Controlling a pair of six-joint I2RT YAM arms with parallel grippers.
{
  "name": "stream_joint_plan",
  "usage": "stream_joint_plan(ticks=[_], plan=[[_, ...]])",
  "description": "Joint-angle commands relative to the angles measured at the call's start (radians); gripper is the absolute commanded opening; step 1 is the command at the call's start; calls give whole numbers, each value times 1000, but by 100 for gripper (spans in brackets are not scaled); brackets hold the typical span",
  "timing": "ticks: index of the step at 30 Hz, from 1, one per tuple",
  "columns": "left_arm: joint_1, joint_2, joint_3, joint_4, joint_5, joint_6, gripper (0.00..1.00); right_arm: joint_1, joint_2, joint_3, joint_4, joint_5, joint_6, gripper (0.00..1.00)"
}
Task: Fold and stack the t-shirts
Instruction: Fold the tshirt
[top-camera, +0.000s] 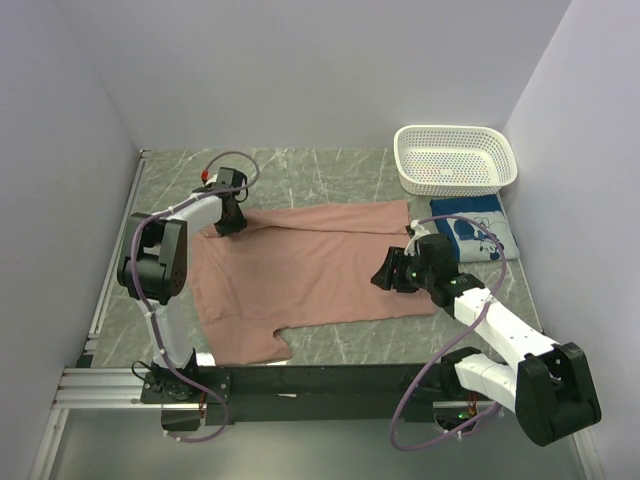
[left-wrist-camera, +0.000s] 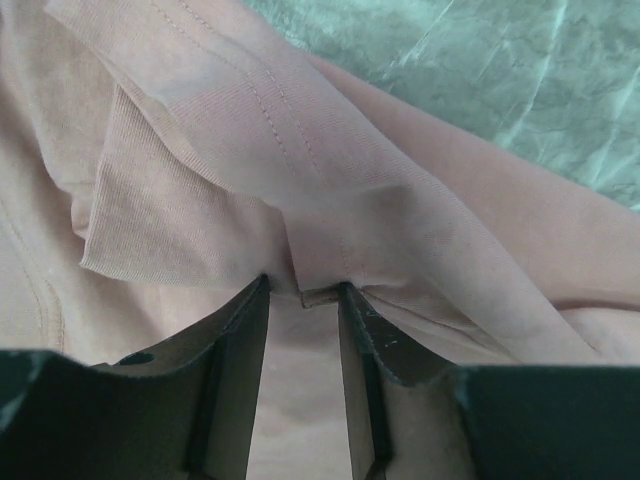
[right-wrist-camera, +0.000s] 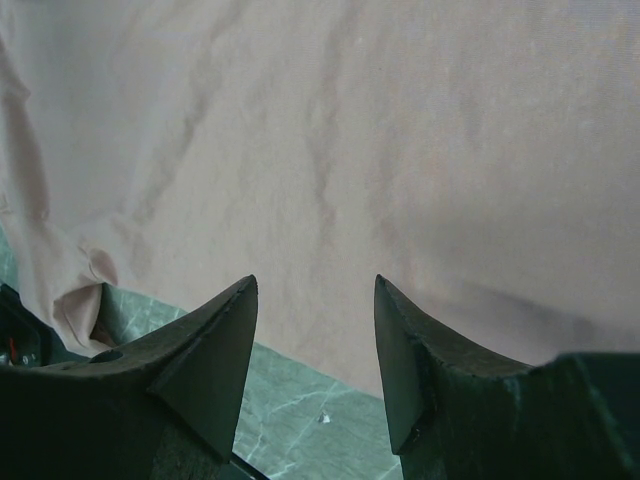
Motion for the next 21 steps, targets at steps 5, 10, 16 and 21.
stream_joint_plan(ticks=[5, 10, 16, 21], plan=[[4, 5, 54, 33, 25, -11, 36, 6, -7, 4, -2, 8, -19, 57], [4, -19, 59, 35, 33, -10, 30, 4, -4, 7, -2, 6, -21, 57], [4, -8, 67, 26, 33, -4, 27, 4, 3, 7, 1, 2, -19, 57], [4, 1, 56, 30, 44, -13, 18, 4, 0, 4, -1, 5, -19, 57]])
